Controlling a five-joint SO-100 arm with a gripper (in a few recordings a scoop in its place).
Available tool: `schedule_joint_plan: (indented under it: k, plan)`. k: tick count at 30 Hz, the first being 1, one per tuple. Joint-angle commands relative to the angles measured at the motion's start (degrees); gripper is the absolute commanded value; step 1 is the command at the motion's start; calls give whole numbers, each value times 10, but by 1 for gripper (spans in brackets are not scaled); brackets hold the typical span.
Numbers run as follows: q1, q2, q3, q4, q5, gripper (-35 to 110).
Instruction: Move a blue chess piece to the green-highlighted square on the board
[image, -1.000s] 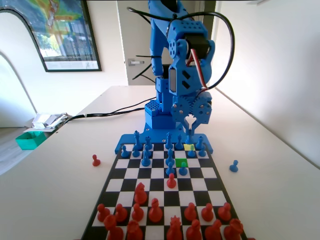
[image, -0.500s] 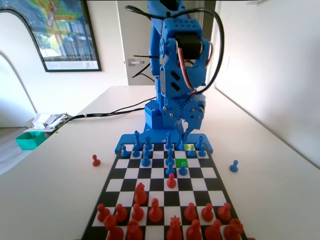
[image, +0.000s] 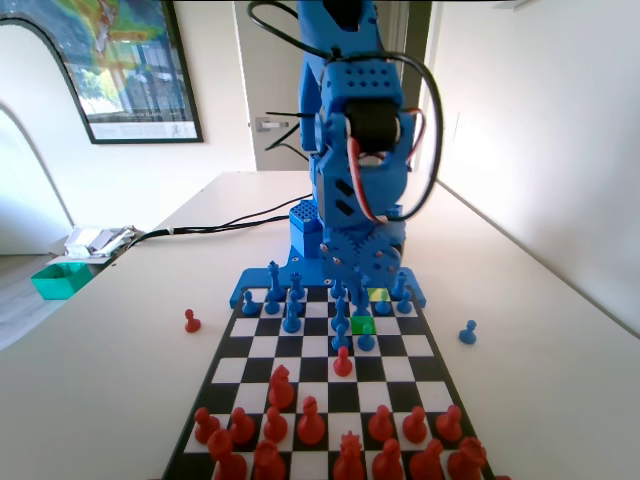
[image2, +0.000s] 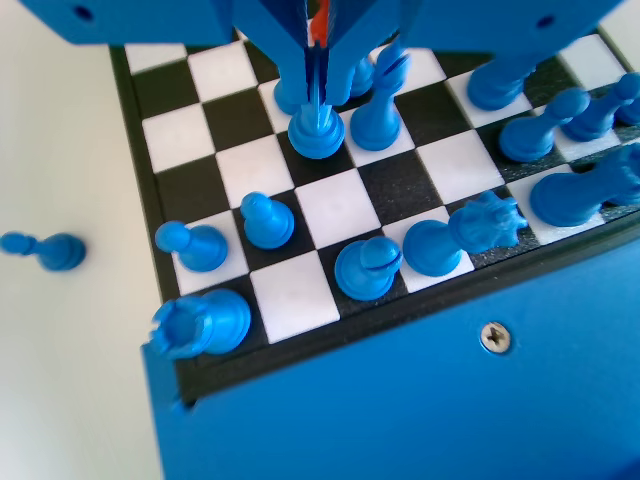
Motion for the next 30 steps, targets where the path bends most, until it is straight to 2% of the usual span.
schedule_joint_plan:
  k: [1, 18, 30]
  plan:
    - [-4, 3, -26, -10, -9, 1]
    - [-11, -7, -9, -34, -15, 2]
    - [-11, -7, 3, -42, -29, 9]
